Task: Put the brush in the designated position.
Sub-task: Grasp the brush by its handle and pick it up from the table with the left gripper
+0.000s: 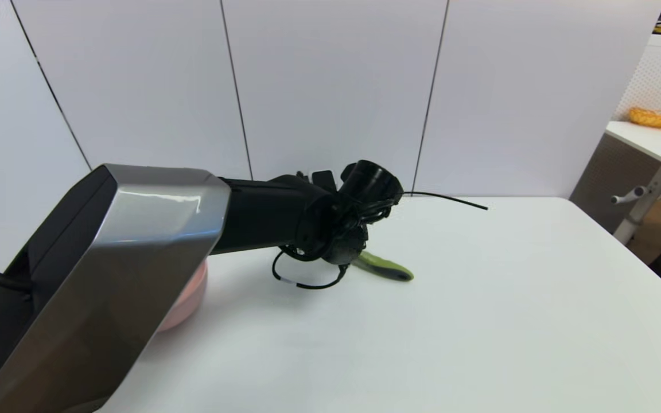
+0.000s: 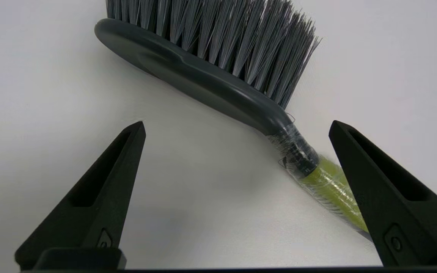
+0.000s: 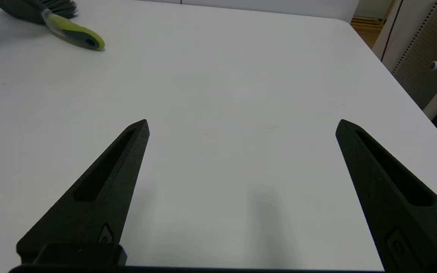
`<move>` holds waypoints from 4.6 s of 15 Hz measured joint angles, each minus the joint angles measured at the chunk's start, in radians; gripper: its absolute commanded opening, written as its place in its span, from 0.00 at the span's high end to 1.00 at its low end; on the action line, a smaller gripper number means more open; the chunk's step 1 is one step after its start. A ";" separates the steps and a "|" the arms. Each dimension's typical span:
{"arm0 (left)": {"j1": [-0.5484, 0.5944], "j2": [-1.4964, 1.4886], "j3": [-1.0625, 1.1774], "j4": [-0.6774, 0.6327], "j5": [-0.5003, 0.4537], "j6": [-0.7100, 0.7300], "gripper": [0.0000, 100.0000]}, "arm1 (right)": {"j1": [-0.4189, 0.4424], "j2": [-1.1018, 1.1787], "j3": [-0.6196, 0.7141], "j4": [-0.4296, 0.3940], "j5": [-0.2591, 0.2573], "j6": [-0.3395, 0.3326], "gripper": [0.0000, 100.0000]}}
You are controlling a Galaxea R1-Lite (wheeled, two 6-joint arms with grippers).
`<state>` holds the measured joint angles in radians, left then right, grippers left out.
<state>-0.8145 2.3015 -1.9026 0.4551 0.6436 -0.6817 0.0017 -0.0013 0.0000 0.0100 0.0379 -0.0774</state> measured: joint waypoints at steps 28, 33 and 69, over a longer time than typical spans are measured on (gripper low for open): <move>0.024 0.078 -0.058 0.022 -0.003 -0.089 0.00 | 0.000 0.000 0.000 0.000 0.000 0.000 0.00; 0.031 0.080 -0.059 0.023 -0.002 -0.073 0.00 | 0.000 0.000 0.000 0.000 0.000 0.000 0.00; 0.026 0.092 -0.059 0.053 -0.001 -0.046 1.00 | 0.000 0.000 0.000 0.000 0.000 0.000 0.00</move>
<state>-0.7883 2.3934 -1.9619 0.5083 0.6421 -0.7279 0.0017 -0.0013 0.0000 0.0100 0.0379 -0.0772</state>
